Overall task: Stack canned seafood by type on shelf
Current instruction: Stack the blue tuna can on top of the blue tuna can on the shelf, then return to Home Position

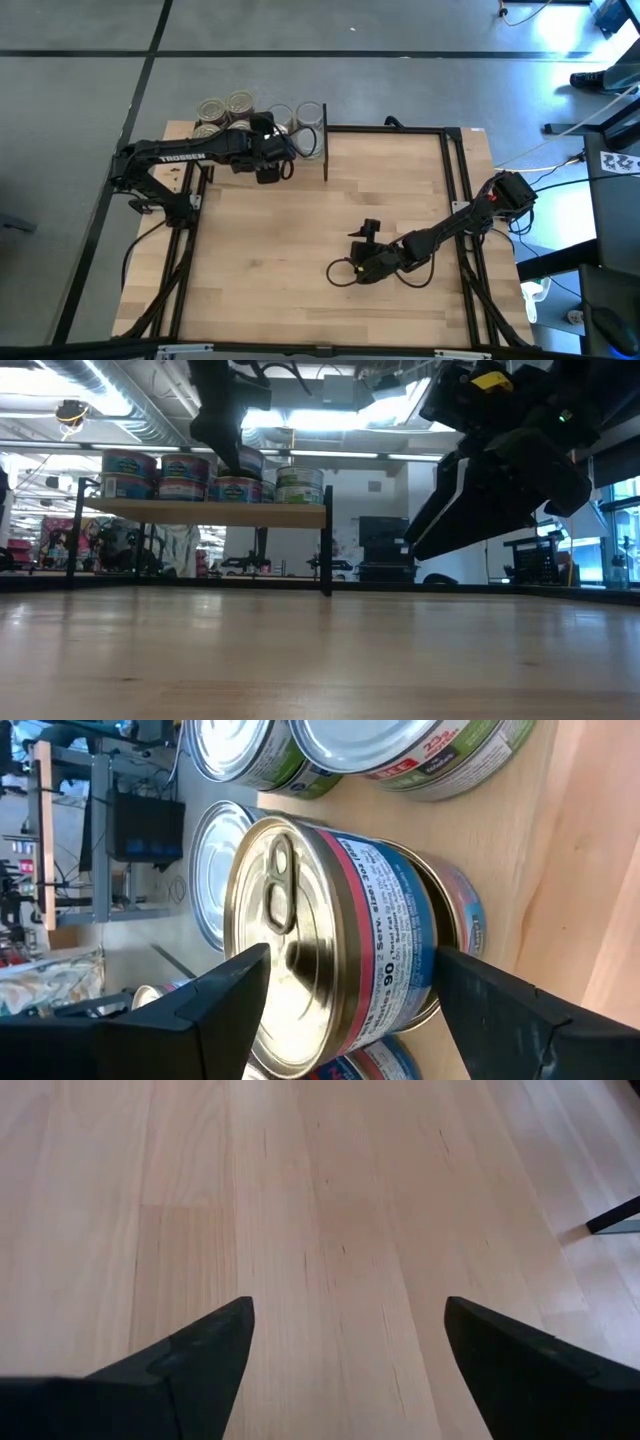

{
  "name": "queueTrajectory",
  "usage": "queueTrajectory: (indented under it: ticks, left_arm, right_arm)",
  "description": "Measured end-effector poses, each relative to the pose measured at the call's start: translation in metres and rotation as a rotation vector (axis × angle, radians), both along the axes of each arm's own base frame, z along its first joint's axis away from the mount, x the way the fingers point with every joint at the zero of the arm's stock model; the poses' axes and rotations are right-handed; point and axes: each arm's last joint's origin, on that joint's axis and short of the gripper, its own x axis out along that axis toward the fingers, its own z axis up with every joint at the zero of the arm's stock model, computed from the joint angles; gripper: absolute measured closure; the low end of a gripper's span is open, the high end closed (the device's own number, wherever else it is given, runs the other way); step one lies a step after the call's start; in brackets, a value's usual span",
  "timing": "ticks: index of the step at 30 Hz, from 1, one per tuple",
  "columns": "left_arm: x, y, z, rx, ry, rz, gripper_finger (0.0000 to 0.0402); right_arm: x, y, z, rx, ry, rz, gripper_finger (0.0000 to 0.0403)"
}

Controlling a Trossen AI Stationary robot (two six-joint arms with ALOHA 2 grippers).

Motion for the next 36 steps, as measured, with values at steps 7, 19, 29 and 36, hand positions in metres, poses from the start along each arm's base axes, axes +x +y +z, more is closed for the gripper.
queueTrajectory:
  ticks: [7,19,29,36]
  left_arm:
    - [-0.002,0.0,0.0,0.002,0.023,0.002,0.0125]
    - [-0.006,0.001,-0.001,0.018,0.061,0.022,0.0123]
    - [-0.004,-0.005,-0.001,0.024,0.055,0.007,0.002]
    - [-0.009,-0.04,0.03,0.032,-0.112,-0.078,0.0009]
  right_arm:
    - [0.0,0.0,0.0,0.001,0.0,-0.001,0.0077]
    - [0.0,0.0,0.0,0.002,0.0,-0.002,0.0077]
    - [0.0,0.0,0.0,0.0,0.0,-0.001,0.0077]
    - [0.0,0.0,0.0,-0.004,0.003,0.004,0.0077]
